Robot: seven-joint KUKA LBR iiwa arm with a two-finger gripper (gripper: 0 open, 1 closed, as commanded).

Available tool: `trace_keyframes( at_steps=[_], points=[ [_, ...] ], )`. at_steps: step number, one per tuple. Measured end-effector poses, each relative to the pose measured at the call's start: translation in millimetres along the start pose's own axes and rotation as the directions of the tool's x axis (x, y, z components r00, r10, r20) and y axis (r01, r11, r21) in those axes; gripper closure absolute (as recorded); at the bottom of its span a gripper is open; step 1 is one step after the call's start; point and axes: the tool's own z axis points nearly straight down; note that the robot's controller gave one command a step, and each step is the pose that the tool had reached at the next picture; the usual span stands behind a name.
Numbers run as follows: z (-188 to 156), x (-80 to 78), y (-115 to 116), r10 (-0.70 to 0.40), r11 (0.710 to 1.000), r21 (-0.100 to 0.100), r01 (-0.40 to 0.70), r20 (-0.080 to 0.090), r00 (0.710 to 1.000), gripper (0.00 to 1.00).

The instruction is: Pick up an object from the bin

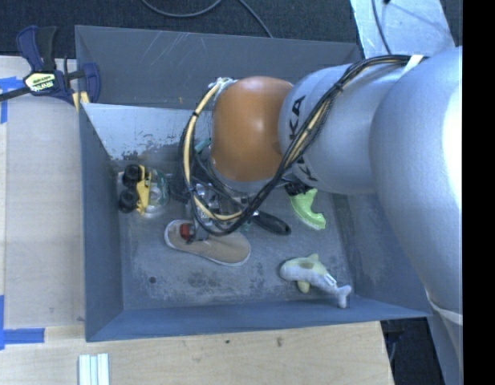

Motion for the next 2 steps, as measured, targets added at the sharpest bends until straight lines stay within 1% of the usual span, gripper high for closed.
trace_keyframes(
  at_steps=[1,2],
  points=[
    [-31,-1.0,-2,0.0,1.0,0.0,0.0,0.003,1.0,1.0],
    [-81,-0.1,-2,-0.03,1.0,0.0,0.03,0.001,1.0,1.0]
  ],
)
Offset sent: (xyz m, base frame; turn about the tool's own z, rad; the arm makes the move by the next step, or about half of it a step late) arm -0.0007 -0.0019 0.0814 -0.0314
